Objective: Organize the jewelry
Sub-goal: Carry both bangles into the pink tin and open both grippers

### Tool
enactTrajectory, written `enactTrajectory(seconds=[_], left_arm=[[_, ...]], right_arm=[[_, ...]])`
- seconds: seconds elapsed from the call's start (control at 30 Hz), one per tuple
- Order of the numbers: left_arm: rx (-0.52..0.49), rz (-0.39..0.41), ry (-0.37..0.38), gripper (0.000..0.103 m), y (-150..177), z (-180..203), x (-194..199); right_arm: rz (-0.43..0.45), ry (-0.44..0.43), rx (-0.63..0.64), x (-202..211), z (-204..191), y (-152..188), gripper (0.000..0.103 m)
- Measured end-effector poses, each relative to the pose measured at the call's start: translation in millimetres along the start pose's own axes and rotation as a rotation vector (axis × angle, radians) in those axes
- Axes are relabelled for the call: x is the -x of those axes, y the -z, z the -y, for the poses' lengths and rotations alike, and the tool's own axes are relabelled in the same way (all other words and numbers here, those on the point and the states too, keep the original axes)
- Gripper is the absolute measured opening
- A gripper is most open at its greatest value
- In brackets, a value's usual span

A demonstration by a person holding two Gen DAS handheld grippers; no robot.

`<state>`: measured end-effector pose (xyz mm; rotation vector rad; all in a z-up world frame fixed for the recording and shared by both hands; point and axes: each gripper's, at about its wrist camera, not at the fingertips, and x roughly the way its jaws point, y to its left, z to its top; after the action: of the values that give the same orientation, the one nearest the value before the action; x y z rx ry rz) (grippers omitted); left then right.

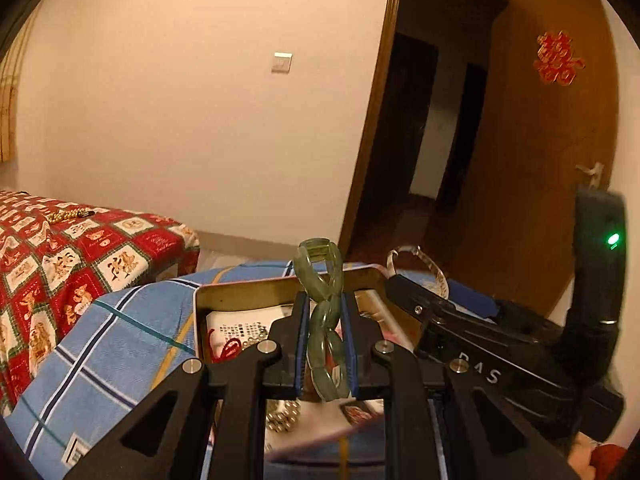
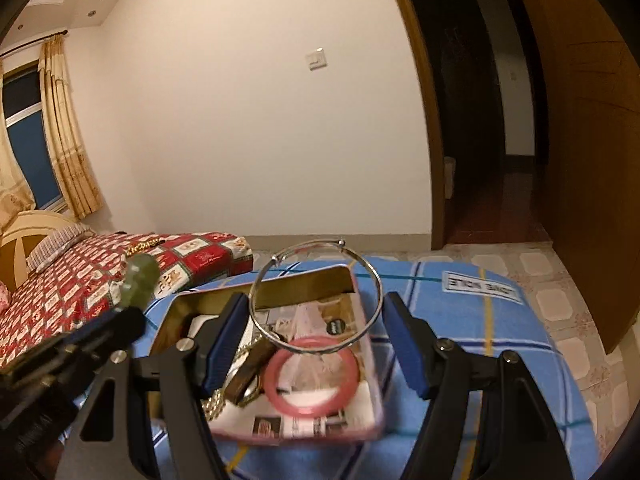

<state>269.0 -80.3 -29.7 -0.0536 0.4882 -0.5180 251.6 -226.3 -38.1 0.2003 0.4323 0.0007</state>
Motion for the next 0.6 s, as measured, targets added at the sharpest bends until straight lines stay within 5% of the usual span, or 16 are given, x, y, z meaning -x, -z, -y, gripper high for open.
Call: enactTrajectory(seconds=[0.2, 0.47, 0.6], left_arm=[[0.043, -0.076, -0.053, 0.015, 8.2, -16.6, -38.5], [0.106, -0.132, -0.098, 0.015, 8.6, -31.1, -62.0], [0.161, -0.163, -0.118, 0.040, 6.7, -37.8, -63.5]], right_arm=[[-0.082, -0.026, 0.000, -34.7, 3.2, 5.3, 0.072], [-0.071, -0.029, 0.089, -37.6, -0.5, 3.1, 0.072], [-0.090, -0.054, 0.087, -39.9, 1.2, 2.8, 0.075]])
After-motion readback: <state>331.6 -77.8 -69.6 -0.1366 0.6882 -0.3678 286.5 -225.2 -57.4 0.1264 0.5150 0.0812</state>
